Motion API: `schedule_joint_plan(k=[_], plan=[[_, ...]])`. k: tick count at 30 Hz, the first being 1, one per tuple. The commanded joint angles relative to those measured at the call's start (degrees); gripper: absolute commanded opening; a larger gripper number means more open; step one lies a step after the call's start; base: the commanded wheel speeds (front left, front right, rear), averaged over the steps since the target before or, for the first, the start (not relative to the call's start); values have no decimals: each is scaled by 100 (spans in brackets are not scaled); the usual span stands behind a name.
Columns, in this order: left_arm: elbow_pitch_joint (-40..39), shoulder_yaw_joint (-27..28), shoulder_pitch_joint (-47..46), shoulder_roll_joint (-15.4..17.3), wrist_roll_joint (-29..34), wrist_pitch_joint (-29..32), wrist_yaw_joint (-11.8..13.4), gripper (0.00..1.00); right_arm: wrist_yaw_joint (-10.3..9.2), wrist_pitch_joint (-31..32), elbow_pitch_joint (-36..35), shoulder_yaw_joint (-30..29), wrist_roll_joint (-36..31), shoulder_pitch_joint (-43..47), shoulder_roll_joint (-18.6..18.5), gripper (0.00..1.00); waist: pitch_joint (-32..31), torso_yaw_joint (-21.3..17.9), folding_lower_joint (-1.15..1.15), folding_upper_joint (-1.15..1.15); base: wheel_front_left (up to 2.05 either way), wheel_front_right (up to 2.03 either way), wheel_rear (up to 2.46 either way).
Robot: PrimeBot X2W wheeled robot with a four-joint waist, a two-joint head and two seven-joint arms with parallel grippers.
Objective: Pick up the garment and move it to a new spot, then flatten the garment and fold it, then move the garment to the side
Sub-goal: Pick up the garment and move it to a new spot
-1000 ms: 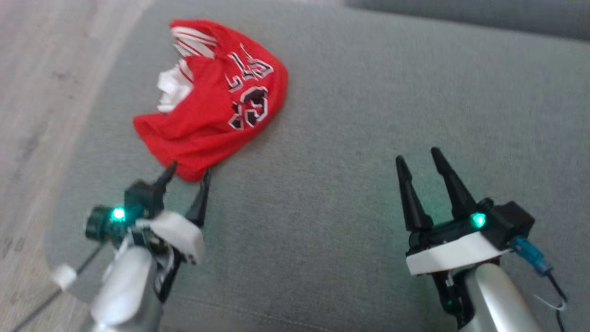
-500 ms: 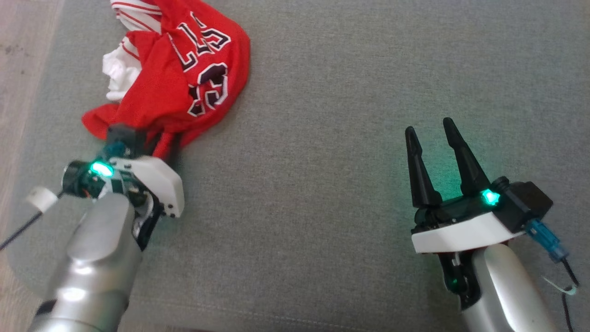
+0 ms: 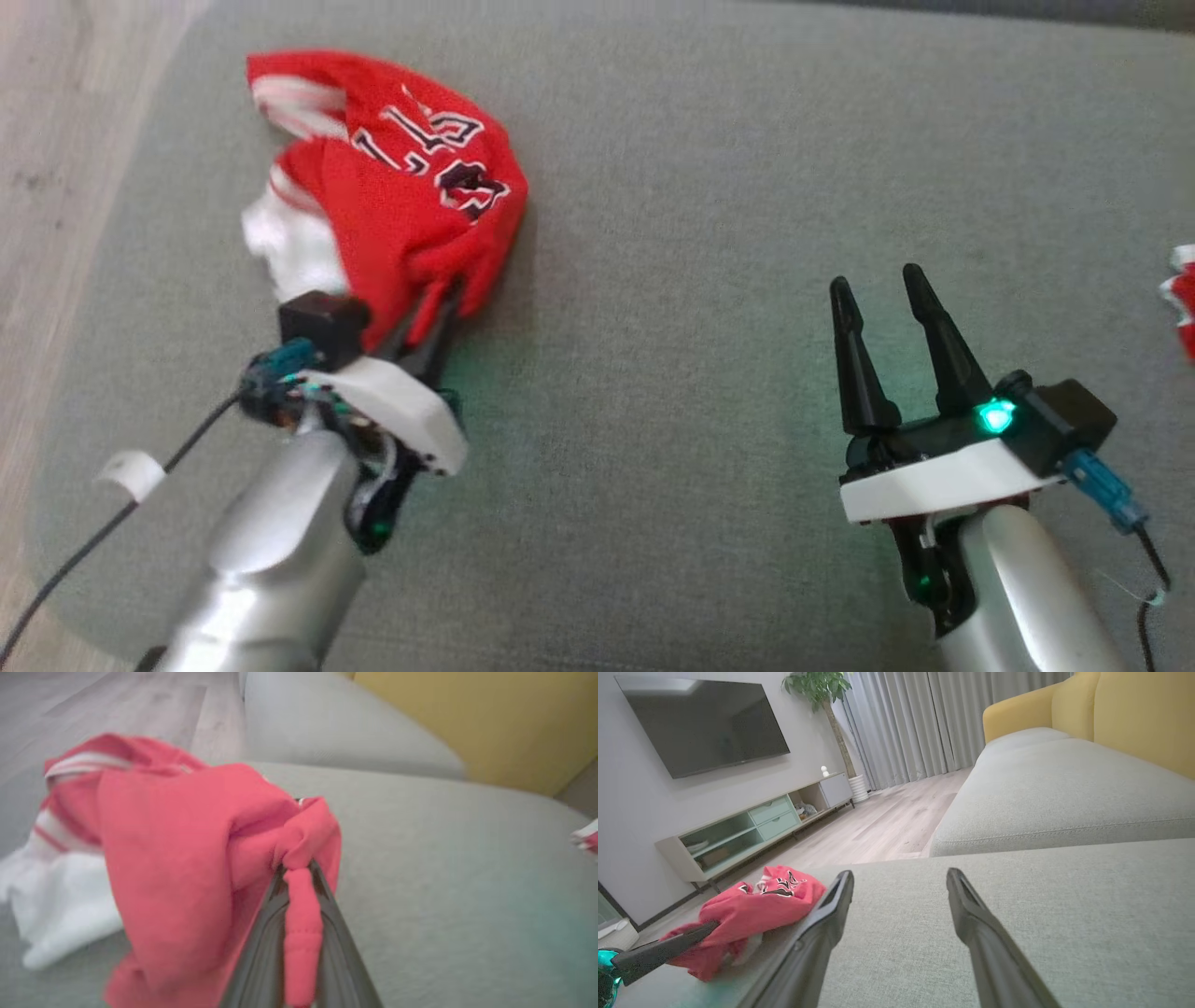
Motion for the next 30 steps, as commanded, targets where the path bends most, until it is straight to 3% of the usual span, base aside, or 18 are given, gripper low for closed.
schedule_joint_plan(k=[1,4,9,17,24,25,26,27,30], plan=[[-366,101,-176,146,-171,-91,10,0,-5,-55,-140,132,97,-14,-10,100,-259,-65,1,0,0,0,0],[-898,-134,-184,130,-439,-159,10,0,-5,-58,-82,121,176,23,-10,100,-443,-140,1,0,0,0,0],[-1395,-393,-268,-244,-596,-67,19,0,-5,-61,-53,234,212,37,-10,100,-546,-402,1,0,0,0,0],[-1463,-867,-658,-801,-419,-68,239,0,-5,-62,-181,338,295,-114,-10,100,-281,-1158,1,0,0,0,0],[-1453,-1525,-1100,-894,-578,-222,418,0,-5,-63,-257,387,424,-210,-10,100,-12,-1699,1,0,0,0,0],[-1453,-1660,-1149,-895,-592,-257,494,60,-5,-63,-267,382,434,-218,-10,100,17,-1729,1,0,0,0,0],[-1453,-1660,-1149,-895,-592,-257,494,60,-5,-63,-267,382,434,-218,-10,100,17,-1729,1,0,0,0,0],[-1427,-1795,-1180,-895,-630,-250,545,100,-5,-63,-275,379,439,-225,-10,100,39,-1746,1,0,0,0,0],[-1158,-2035,-1291,-897,-632,-446,719,100,-5,-63,-310,287,432,-214,-10,100,75,-1670,1,0,0,0,0]])
